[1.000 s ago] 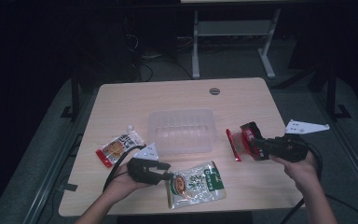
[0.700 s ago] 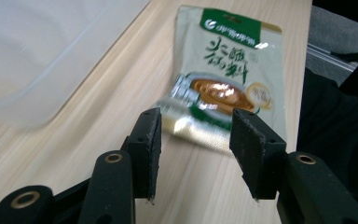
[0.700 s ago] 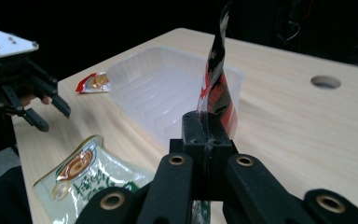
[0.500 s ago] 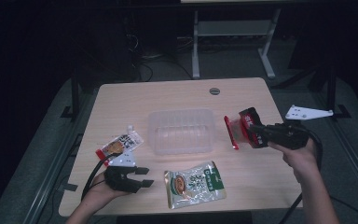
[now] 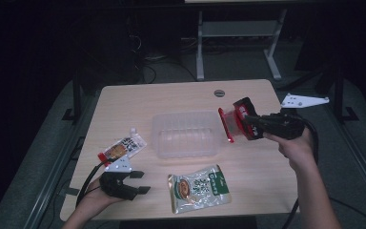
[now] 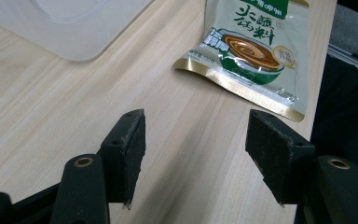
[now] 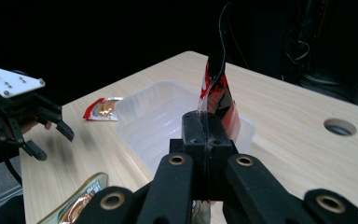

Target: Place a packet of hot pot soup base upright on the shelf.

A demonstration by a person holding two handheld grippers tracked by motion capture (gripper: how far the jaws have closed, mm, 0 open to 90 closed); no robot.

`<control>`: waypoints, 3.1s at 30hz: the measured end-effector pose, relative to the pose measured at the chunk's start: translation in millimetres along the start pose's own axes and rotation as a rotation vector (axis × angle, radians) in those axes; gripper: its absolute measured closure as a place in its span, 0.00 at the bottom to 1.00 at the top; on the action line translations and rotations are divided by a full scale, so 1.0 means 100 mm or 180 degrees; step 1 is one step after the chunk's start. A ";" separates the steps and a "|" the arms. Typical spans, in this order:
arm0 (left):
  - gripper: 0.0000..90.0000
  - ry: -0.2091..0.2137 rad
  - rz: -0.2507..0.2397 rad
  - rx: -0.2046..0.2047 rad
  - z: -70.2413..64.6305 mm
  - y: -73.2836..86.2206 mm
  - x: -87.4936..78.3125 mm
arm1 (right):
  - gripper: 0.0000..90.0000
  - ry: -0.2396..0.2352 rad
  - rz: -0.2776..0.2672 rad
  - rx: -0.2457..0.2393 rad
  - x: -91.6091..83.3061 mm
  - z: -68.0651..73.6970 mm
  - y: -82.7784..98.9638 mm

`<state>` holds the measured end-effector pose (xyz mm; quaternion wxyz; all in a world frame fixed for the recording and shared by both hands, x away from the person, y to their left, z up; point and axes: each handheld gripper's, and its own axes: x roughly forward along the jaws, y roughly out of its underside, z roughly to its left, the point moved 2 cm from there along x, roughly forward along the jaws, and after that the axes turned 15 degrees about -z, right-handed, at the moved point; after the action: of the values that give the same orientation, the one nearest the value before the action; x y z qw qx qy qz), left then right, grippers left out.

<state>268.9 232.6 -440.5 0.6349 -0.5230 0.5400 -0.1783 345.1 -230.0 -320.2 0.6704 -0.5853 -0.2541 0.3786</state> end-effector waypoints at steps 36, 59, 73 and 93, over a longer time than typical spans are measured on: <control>0.42 0.0009 -0.0016 -0.0017 0.09 0.03 0.05 | 1.00 -0.0594 0.0063 0.0097 1.29 0.39 0.02; 0.42 0.0047 -0.0006 -0.0041 0.08 0.04 0.06 | 1.00 -0.0695 0.0298 0.0188 1.69 0.55 0.30; 0.42 0.0060 0.0017 -0.0046 0.07 0.04 0.08 | 1.00 -0.0585 0.0403 0.0112 1.72 0.57 0.33; 0.42 0.0077 0.0051 -0.0020 0.07 0.05 0.09 | 0.99 -0.0467 0.0722 -0.0023 1.85 0.58 0.43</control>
<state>276.7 231.0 -449.8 0.6281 -0.5184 0.5524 -0.1778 398.6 -45.7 -370.9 0.6008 -0.5835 -0.2359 0.4929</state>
